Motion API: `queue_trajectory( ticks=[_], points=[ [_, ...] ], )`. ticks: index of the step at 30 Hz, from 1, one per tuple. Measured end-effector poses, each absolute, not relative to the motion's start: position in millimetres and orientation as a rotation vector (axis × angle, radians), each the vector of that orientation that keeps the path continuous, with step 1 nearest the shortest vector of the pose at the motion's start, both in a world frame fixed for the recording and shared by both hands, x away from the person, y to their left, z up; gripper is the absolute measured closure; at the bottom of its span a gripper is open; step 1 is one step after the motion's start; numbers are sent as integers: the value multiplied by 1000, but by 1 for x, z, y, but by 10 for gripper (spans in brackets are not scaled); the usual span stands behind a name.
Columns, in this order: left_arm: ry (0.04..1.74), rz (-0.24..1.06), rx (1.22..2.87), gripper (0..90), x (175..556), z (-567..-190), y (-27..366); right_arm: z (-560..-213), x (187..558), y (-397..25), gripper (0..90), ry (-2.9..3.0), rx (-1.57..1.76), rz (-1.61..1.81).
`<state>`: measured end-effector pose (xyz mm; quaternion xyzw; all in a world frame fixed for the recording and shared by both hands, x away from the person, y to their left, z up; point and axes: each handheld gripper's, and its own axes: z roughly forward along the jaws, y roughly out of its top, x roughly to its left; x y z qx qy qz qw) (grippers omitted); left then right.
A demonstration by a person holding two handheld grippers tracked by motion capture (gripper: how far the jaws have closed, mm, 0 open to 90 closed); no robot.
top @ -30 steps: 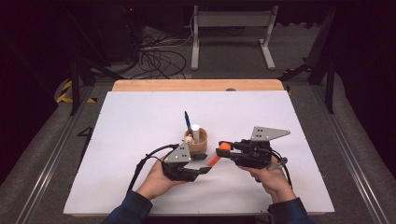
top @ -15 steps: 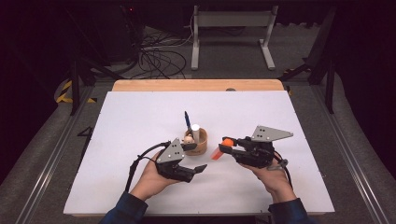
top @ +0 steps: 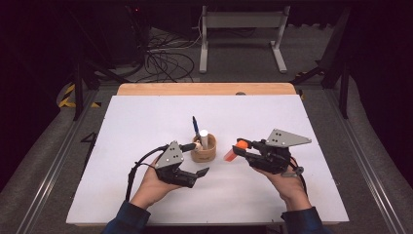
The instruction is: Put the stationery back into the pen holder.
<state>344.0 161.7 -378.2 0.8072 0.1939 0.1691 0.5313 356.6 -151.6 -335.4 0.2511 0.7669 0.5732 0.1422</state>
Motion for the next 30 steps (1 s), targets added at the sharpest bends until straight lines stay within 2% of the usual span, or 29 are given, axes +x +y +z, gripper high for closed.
queue_trajectory(
  ticks=[16, 30],
  points=[
    [492, 444, 1902, 123, 340, -384, 177, -317, 364, -129, 678, 2166, 694, 1637],
    [490, 446, 1885, 120, 337, -382, 186, -318, 384, -105, 678, 2154, 706, 1635]
  ],
)
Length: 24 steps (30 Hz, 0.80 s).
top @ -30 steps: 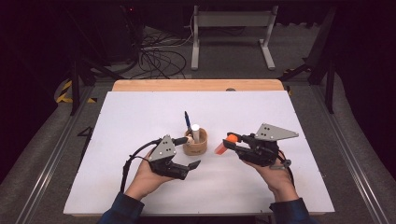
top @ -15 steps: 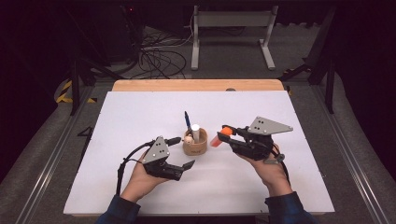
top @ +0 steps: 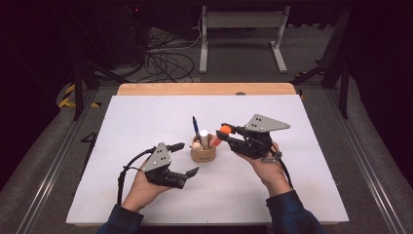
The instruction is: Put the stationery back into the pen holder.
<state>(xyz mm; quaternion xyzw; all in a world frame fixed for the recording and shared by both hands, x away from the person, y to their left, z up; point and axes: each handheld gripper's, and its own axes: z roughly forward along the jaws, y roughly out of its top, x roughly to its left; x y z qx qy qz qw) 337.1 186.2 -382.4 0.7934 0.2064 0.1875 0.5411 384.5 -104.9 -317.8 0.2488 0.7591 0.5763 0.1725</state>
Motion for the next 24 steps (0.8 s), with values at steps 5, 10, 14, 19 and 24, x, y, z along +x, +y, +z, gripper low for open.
queue_trajectory(
  ticks=[5, 10, 14, 19, 24],
  points=[
    [497, 447, 1867, 116, 336, -380, 189, -322, 392, -99, 678, 2143, 728, 1637],
    [501, 458, 1859, 112, 336, -379, 193, -329, 399, -93, 678, 2165, 734, 1597],
    [497, 455, 1855, 113, 335, -378, 194, -333, 402, -87, 678, 2157, 709, 1571],
    [492, 450, 1858, 113, 335, -379, 195, -339, 407, -82, 679, 2163, 701, 1543],
    [493, 457, 1855, 113, 335, -378, 197, -343, 409, -77, 679, 2170, 692, 1521]
  ],
)
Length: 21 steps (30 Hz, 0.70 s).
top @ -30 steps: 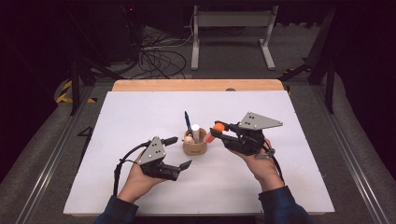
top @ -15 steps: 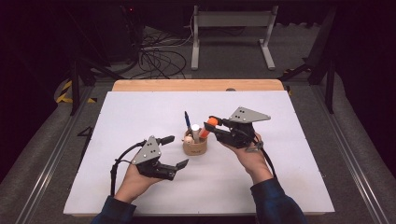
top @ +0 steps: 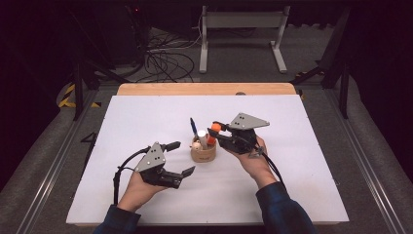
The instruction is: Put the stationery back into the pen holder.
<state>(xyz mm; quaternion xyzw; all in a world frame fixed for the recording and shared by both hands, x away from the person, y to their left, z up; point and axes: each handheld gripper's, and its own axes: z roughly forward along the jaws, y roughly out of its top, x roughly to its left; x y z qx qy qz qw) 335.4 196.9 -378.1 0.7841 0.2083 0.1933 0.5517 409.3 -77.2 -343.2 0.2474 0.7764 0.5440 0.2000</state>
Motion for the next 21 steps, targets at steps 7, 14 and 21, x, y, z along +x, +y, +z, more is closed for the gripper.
queue_trajectory(
  ticks=[7, 14, 21],
  points=[
    [494, 452, 1854, 113, 335, -378, 197, -350, 415, -72, 679, 2180, 703, 1511],
    [499, 456, 1849, 113, 335, -378, 198, -357, 421, -68, 680, 2196, 724, 1500],
    [502, 459, 1848, 114, 335, -378, 199, -364, 427, -65, 680, 2214, 748, 1506]
  ],
)
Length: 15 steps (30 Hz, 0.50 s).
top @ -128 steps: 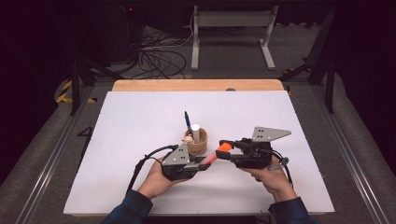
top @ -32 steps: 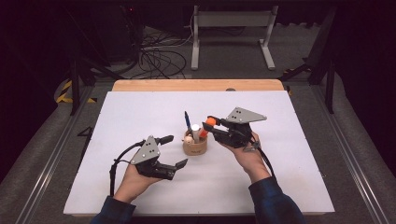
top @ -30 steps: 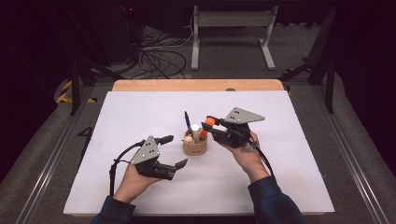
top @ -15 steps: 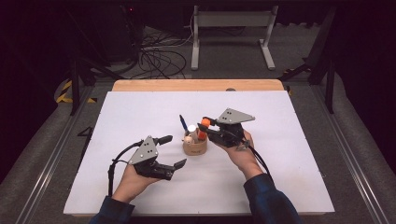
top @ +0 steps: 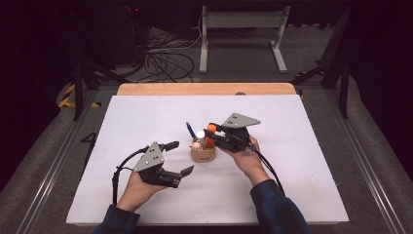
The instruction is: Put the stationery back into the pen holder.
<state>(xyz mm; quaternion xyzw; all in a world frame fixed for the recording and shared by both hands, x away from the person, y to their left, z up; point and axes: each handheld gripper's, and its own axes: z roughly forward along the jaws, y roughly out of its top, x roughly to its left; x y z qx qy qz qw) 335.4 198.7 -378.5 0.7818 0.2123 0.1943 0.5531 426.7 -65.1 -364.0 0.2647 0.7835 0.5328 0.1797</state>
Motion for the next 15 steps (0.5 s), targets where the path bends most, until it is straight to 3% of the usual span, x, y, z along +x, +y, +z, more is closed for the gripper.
queue_trajectory(
  ticks=[15],
  points=[
    [506, 462, 1839, 115, 335, -379, 199, -374, 434, -58, 683, 2239, 767, 1513]
  ],
)
